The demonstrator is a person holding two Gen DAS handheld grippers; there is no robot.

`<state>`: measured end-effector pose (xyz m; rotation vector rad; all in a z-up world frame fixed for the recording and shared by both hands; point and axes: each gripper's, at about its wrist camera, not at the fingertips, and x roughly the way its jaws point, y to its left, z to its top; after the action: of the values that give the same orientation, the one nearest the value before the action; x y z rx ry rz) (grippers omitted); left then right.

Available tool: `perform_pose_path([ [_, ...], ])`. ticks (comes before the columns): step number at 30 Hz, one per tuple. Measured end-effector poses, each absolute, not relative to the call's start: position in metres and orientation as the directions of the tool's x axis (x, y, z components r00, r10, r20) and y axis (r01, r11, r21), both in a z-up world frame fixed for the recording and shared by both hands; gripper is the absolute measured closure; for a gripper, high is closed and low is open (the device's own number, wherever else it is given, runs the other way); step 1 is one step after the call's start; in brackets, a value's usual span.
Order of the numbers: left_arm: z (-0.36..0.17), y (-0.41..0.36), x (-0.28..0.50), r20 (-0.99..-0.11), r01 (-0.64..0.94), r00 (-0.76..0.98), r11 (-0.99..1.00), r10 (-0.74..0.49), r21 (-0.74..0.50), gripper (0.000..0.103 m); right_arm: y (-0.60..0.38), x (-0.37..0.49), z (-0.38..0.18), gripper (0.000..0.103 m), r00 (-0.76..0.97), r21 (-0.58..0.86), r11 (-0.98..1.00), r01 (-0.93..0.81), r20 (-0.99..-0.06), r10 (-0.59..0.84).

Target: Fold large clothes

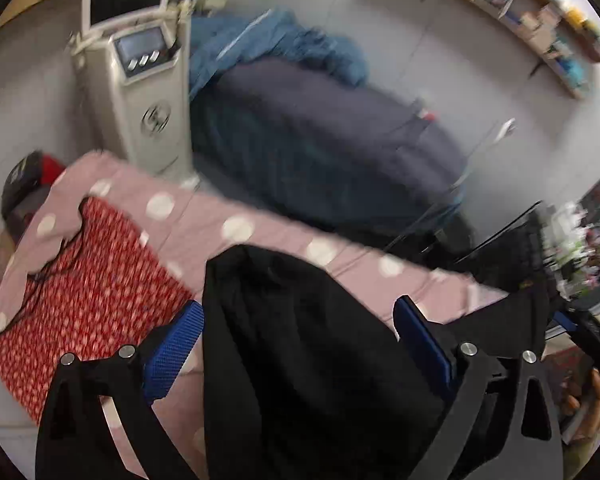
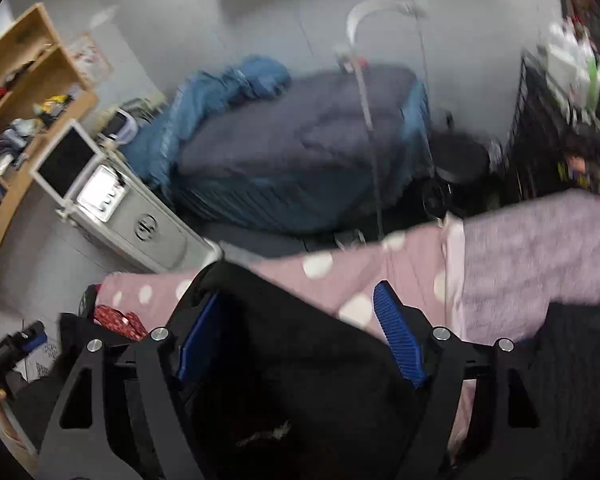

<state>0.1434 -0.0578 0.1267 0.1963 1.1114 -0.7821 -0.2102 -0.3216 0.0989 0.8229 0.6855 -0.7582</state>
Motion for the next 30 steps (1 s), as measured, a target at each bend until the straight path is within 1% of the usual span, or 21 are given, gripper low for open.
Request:
perform_pose_path([
  [1,0.086,-0.06,0.146,-0.896,0.651,0.171,0.729,-0.409,-0.208,0.012,-0.319,-0.208,0.06,0.027,0.522,0.396,0.417,0.818,-0.815,-0.251],
  [2,0.042,-0.057,0.141,-0.934,0.643,0.171,0.754,-0.313,-0.135,0.016,-0.309,-0.209,0.018,0.027,0.494,0.396,0.391,0.831,-0.849,-0.188],
  [3,0.011,-0.05,0.134,-0.954,0.634,0.172,0.769,-0.246,-0.084,0.016,-0.295,-0.212,-0.012,0.027,0.448,0.364,0.377,0.852,-0.879,-0.163],
  [5,-0.043,-0.03,0.113,-0.975,0.639,0.124,0.767,-0.183,-0.063,0.016,-0.263,-0.222,-0.064,0.027,0.36,0.295,0.37,0.881,-0.925,-0.12],
  [7,-0.076,-0.005,0.093,-0.986,0.638,0.094,0.768,-0.136,-0.045,0.015,-0.231,-0.235,-0.098,0.027,0.296,0.248,0.388,0.888,-0.953,-0.069],
  [8,-0.084,0.005,0.087,-0.989,0.639,0.091,0.769,-0.115,-0.031,0.015,-0.213,-0.243,-0.115,0.027,0.254,0.212,0.414,0.885,-0.966,-0.051],
  [11,-0.098,0.031,0.074,-0.99,0.629,0.118,0.777,-0.074,0.017,0.014,-0.181,-0.257,-0.136,0.027,0.153,0.1,0.485,0.869,-0.986,-0.071],
  [13,-0.101,0.042,0.07,-0.987,0.618,0.154,0.784,-0.048,0.058,0.01,-0.169,-0.262,-0.14,0.025,0.123,0.058,0.514,0.856,-0.988,-0.092],
  [15,-0.102,0.047,0.066,-0.986,0.61,0.162,0.789,-0.042,0.066,0.009,-0.164,-0.259,-0.142,0.024,0.103,0.037,0.54,0.841,-0.99,-0.093],
  [18,-0.101,0.044,0.061,-0.987,0.614,0.149,0.788,-0.059,0.046,0.007,-0.161,-0.246,-0.141,0.024,0.125,0.06,0.551,0.832,-0.989,-0.08],
  [20,-0.107,0.034,0.055,-0.989,0.627,0.129,0.778,-0.067,0.029,0.007,-0.158,-0.23,-0.141,0.021,0.152,0.094,0.574,0.813,-0.987,-0.054],
  [24,-0.116,0.013,0.031,-0.992,0.672,0.111,0.74,-0.061,0.03,0.007,-0.145,-0.205,-0.139,0.021,0.172,0.128,0.628,0.768,-0.985,-0.008],
  [27,-0.116,0.006,0.009,-0.989,0.693,0.132,0.719,-0.061,0.048,0.007,-0.129,-0.197,-0.145,0.021,0.149,0.104,0.678,0.727,-0.989,-0.008],
  [30,-0.128,0.016,-0.01,-0.994,0.681,0.1,0.732,-0.05,0.031,0.006,-0.122,-0.199,-0.155,0.021,0.105,0.07,0.702,0.709,-0.994,-0.007],
])
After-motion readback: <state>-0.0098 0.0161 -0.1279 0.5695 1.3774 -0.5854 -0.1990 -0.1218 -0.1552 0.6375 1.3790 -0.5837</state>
